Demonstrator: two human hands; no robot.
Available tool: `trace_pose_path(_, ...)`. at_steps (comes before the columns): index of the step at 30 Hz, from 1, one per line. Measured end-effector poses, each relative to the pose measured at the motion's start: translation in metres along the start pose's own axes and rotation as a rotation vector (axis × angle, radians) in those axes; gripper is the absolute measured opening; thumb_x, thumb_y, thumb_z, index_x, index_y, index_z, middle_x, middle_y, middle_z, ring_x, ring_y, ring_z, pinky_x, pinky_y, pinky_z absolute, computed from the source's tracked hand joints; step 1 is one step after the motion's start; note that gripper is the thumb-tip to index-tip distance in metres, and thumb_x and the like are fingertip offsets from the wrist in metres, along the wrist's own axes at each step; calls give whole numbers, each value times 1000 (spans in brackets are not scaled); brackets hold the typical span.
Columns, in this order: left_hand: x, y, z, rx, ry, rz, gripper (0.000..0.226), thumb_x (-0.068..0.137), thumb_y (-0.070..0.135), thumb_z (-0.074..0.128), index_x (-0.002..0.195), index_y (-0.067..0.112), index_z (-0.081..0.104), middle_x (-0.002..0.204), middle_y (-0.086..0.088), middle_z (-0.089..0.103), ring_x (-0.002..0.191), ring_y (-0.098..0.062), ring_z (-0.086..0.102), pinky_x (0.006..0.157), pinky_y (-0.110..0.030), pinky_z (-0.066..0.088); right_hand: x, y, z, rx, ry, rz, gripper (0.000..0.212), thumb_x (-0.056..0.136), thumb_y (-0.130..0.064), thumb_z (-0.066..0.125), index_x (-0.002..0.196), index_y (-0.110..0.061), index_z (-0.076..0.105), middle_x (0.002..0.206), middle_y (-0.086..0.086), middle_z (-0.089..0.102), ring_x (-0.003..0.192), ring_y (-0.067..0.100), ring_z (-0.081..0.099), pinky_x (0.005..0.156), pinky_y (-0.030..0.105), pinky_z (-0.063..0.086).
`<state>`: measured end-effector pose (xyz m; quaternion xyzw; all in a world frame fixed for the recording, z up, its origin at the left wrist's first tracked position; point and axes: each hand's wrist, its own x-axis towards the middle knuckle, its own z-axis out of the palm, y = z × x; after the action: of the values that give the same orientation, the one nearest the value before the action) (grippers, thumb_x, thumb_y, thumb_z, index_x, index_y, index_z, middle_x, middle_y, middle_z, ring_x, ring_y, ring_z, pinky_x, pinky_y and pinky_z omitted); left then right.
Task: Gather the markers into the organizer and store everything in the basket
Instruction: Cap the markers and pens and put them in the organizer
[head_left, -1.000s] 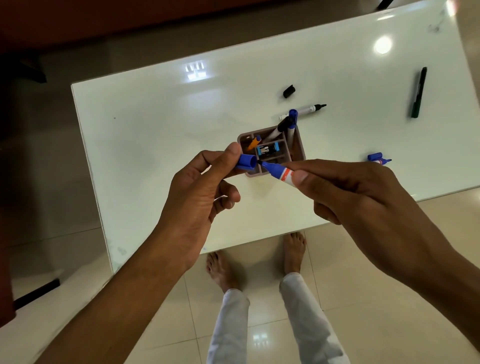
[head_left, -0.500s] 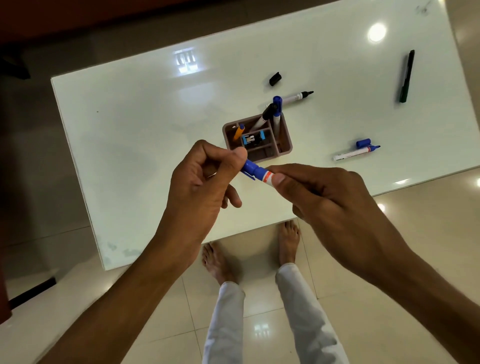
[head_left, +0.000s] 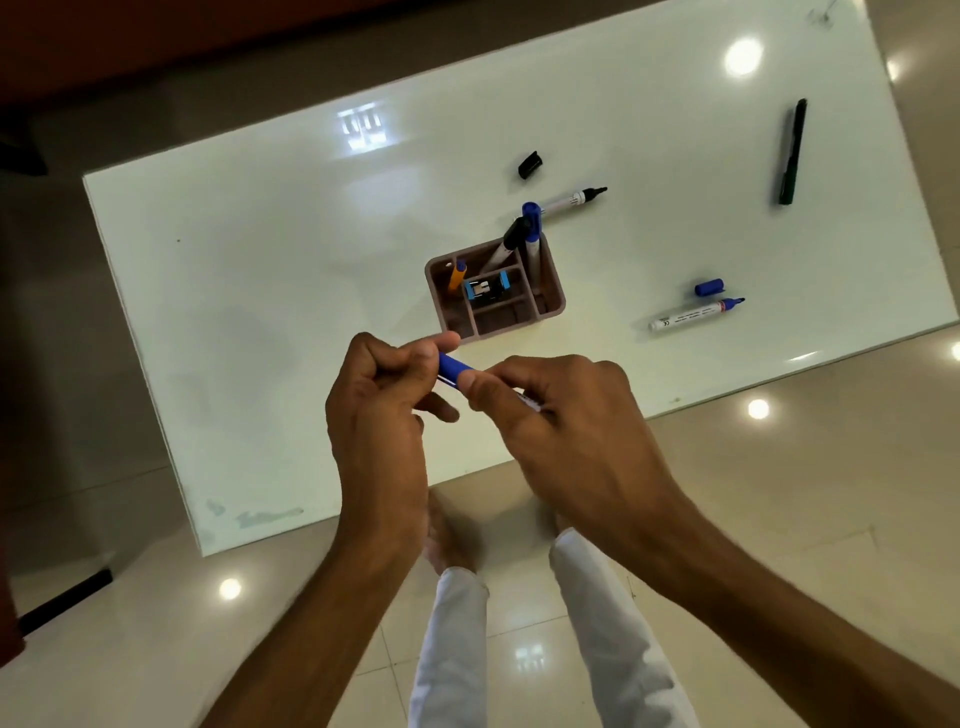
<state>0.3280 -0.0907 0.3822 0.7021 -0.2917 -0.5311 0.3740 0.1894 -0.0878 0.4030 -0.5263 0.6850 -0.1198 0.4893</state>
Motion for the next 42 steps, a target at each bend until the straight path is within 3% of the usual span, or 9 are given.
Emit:
trace_pose_path(6, 15, -4, -16, 187, -160, -18, 21, 107, 24, 52, 91, 21, 66, 114, 15, 78, 85, -11, 66, 77, -29, 46, 14, 17, -33, -165, -94, -101, 34, 102, -52, 51, 103, -24, 71, 93, -5, 52, 81, 5, 48, 64, 18, 33)
trace_pose_path(10, 29, -7, -23, 193, -148, -130, 30, 107, 42, 48, 113, 23, 71, 117, 13, 76, 105, -16, 71, 86, -36, 50, 43, 39, -70, 49, 278, 3, 22, 101, -40, 65, 105, -19, 70, 70, -9, 63, 54, -3, 56, 51, 7, 39)
trace_pose_path(13, 36, -7, -24, 175, -137, -171, 38, 107, 45, 46, 109, 18, 72, 110, 10, 79, 102, -16, 71, 85, -37, 50, 62, 56, -88, 34, 407, 46, 26, 100, -40, 65, 111, -17, 72, 81, -8, 74, 72, 4, 72, 67, 10, 49)
trace_pose_path(15, 38, -6, -21, 174, -143, -167, 37, 107, 46, 46, 104, 20, 73, 110, 10, 79, 101, -17, 71, 87, -39, 50, 72, 64, -89, 14, 398, 49, 26, 101, -38, 64, 112, -16, 73, 82, -8, 75, 79, 8, 75, 74, 11, 53)
trace_pose_path(19, 42, -7, -13, 171, -113, -144, 32, 106, 45, 48, 101, 25, 73, 114, 10, 77, 107, -17, 70, 88, -38, 51, 85, 67, -77, -44, 363, 2, 25, 100, -32, 65, 110, -12, 76, 85, 5, 79, 82, 23, 76, 88, 42, 60)
trace_pose_path(25, 47, -2, -4, 163, -115, -135, 34, 107, 45, 47, 95, 33, 76, 115, 12, 77, 107, -17, 69, 89, -38, 52, 105, 71, -61, -198, 249, -94, 24, 102, -29, 65, 108, -7, 74, 82, 7, 77, 72, 21, 73, 74, 24, 56)
trace_pose_path(30, 50, 0, -5, 187, -126, -123, 34, 107, 44, 47, 95, 35, 78, 114, 14, 77, 106, -16, 70, 89, -39, 52, 118, 77, -62, -217, 209, -115, 30, 98, -31, 71, 118, -10, 73, 76, -3, 75, 59, -2, 62, 68, -4, 38)
trace_pose_path(37, 50, -5, -1, 216, -157, -180, 36, 107, 43, 46, 107, 29, 79, 114, 15, 78, 106, -16, 69, 88, -36, 51, 100, 118, -72, -224, 153, -70, 16, 99, -23, 68, 108, -13, 77, 82, -4, 73, 67, 5, 70, 71, 24, 58)
trace_pose_path(42, 57, -3, 8, 213, -133, -210, 32, 107, 41, 48, 108, 27, 77, 114, 11, 77, 109, -20, 70, 90, -38, 53, 109, 137, -82, -345, 160, -93, 18, 98, -19, 66, 112, -13, 76, 95, 2, 78, 68, 9, 64, 69, 25, 49)
